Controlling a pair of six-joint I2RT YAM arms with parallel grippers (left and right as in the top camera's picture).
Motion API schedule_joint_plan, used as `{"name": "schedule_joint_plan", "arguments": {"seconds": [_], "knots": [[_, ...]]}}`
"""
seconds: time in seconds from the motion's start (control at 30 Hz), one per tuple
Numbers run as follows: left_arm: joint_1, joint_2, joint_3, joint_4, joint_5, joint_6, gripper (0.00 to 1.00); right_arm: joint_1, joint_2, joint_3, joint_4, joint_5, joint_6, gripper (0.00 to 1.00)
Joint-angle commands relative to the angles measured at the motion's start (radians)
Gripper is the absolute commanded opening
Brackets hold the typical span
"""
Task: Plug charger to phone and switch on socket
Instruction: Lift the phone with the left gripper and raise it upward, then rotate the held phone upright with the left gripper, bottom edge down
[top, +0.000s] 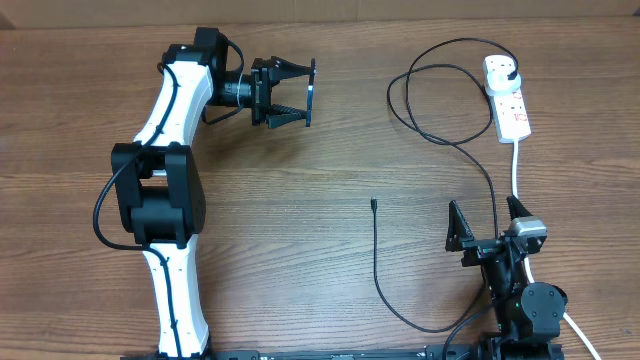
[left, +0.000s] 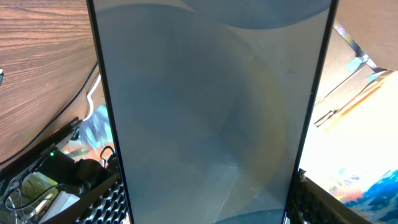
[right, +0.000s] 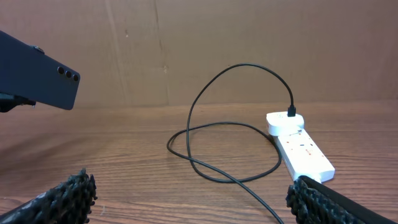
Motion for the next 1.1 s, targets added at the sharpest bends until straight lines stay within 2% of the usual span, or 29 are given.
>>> {"name": "schedule_joint_plan", "arguments": {"seconds": [0.0, 0.33, 0.57, 1.07], "knots": [[0.005, 0.002, 0.03, 0.002, 0.008, -0.006, 0.64, 0.005, -0.005, -0.01, 0.005, 0.01, 0.007, 1.0], [0.005, 0.002, 0.03, 0.002, -0.163, 0.008, 0.64, 0.005, -0.005, -0.01, 0.005, 0.01, 0.007, 1.0], [0.004, 0.002, 0.03, 0.002, -0.366, 0.053, 0.64, 0.006, -0.005, -0.01, 0.005, 0.01, 0.007, 1.0], [-0.061, 0.002, 0.029, -0.018, -0.823, 0.307, 0.63, 0.006, -0.005, -0.01, 0.005, 0.01, 0.007, 1.0]]}}
